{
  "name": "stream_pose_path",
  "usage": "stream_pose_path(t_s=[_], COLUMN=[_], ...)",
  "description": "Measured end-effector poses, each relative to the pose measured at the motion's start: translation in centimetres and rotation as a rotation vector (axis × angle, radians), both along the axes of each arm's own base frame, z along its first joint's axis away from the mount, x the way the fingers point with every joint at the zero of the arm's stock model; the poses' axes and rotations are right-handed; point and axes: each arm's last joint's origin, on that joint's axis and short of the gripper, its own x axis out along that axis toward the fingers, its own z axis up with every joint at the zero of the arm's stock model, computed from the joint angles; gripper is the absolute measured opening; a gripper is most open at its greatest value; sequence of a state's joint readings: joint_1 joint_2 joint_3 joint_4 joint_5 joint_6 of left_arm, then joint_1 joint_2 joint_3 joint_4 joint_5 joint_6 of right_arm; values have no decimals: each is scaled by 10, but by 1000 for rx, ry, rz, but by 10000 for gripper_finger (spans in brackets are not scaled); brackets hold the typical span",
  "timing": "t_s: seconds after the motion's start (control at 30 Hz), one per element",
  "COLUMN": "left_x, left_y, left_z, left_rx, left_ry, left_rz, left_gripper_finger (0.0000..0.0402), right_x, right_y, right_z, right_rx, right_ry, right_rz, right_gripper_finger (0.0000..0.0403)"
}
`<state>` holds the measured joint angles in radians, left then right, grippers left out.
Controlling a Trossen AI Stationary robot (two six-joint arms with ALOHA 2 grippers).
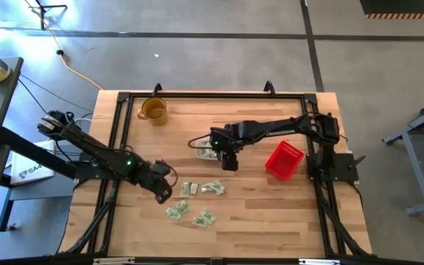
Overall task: Pick and place items into bin
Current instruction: Put the white stevia packet into the transparent bin
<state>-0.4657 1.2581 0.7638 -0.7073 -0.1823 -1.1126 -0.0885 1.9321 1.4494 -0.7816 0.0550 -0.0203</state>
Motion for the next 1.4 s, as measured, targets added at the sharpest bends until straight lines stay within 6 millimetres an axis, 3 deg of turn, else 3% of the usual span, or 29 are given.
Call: stream_pose_path(t_s=[0.17, 0.27, 0.5, 0.6, 0.83, 1.0, 1.13, 1.2, 1.3, 1.4], left_x=[9, 20, 43, 59, 83, 83, 81, 83, 95, 110], left_y=[-9, -14, -18, -17, -10, -9, 5, 19, 43, 68], left_z=[-13, -20, -50, -53, -66, -74, -59, -50, -18, 13], left_rx=[-200, -266, -277, -307, -208, -125, -50, 24, 91, 188], left_ry=[-20, -43, 14, -33, -7, 92, 109, 105, 63, 21], left_rz=[169, 257, 464, 488, 505, 456, 388, 386, 352, 236], left_gripper_finger=[245, 263, 269, 262, 215, 122, 26, 23, 36, 24], right_x=[-3, -14, -57, -72, -98, -111, -116, -116, -116, -117], right_y=[25, 35, 42, 41, 39, 38, 37, 37, 37, 38], right_z=[20, 13, -9, -12, -15, -16, -18, -18, -18, -17], right_rx=[-88, -123, -126, -115, -106, -96, -110, -123, -119, -107], right_ry=[-82, -42, 14, -17, -42, -55, -56, -56, -65, -69], right_rz=[94, 131, 50, 3, -108, -182, -229, -245, -267, -294], right_gripper_finger=[262, 295, 311, 312, 312, 312, 312, 312, 312, 312])
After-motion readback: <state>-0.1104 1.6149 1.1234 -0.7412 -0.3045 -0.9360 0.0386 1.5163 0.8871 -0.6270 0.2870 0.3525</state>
